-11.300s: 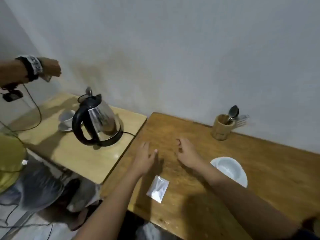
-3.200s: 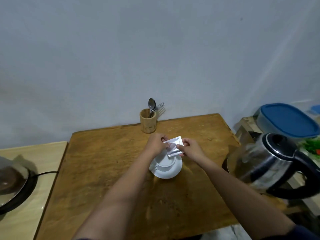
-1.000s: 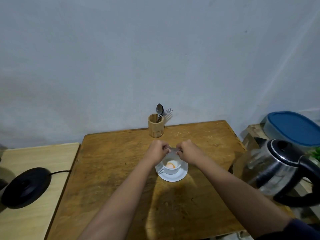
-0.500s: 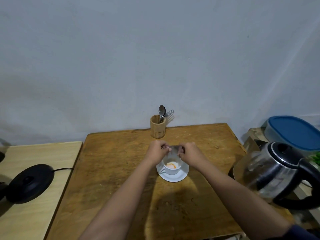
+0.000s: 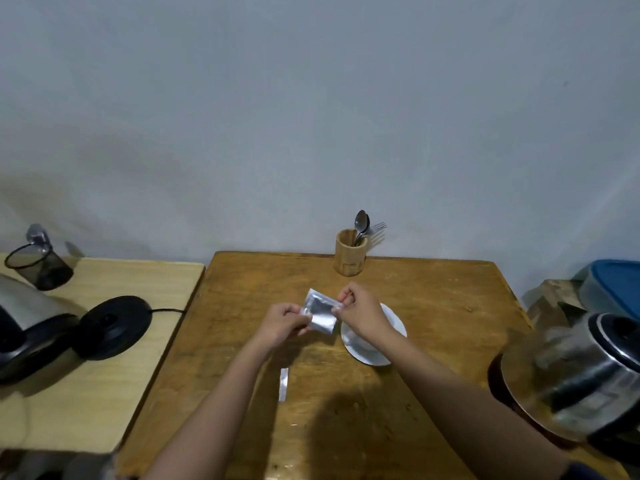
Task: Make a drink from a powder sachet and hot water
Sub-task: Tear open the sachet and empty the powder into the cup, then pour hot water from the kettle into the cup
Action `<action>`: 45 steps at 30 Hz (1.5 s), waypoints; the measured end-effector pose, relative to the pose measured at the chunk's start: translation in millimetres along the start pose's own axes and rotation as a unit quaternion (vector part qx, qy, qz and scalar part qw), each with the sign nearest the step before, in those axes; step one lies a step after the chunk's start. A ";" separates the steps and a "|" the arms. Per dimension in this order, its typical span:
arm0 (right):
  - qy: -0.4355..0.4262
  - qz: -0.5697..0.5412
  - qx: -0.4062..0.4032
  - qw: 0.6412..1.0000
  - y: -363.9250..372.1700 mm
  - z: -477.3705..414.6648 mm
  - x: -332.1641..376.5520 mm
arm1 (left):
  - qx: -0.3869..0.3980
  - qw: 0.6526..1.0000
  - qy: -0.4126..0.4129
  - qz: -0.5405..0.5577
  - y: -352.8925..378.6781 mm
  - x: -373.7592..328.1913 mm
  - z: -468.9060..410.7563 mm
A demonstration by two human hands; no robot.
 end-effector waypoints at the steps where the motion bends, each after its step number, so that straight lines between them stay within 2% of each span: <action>1: -0.004 -0.002 0.011 1.000 14.4 1.9 1.0 | -0.011 1.000 -0.013 0.013 -6.9 13.2 2.3; 4: -0.012 0.020 0.049 0.999 62.6 14.4 -4.1 | -0.065 0.996 -0.053 0.038 -25.2 58.7 10.2; 9: 0.007 0.058 0.122 0.991 130.0 43.0 -27.8 | -0.168 0.982 -0.090 -0.001 -51.1 131.8 14.8; 15: -0.032 0.038 0.138 0.989 153.4 64.4 -30.8 | -0.237 0.967 -0.057 -0.071 -54.4 149.4 28.0; 20: -0.118 0.153 0.159 0.968 164.5 71.7 -27.9 | -0.265 0.956 -0.018 -0.125 -47.3 149.7 29.1; 35: -0.143 0.192 0.201 0.950 170.6 90.3 -30.9 | -0.281 0.929 0.021 -0.240 -25.9 141.7 37.6; 38: -0.109 0.182 0.230 0.950 161.6 96.4 -36.6 | -0.284 0.922 0.022 -0.262 -22.2 142.0 38.0; 40: -0.057 0.163 0.236 0.956 149.3 101.7 -46.4 | -0.286 0.915 0.020 -0.285 -19.9 142.0 38.8; 42: -0.017 0.146 0.219 0.965 128.0 104.5 -53.9 | -0.289 0.907 0.015 -0.307 -17.6 141.0 39.4; 45: -0.010 0.115 0.171 0.979 81.4 101.4 -52.6 | -0.300 0.884 -0.010 -0.358 -15.1 135.5 39.2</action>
Point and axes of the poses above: each hand's wrist, its own z-axis away from the middle knuckle, its own y-axis out of the palm, x = y × z, the point moved 10 cm from there along -z, towards the middle knuckle, and after that the axes turned 15 degrees about -y, right-handed, at the moved point
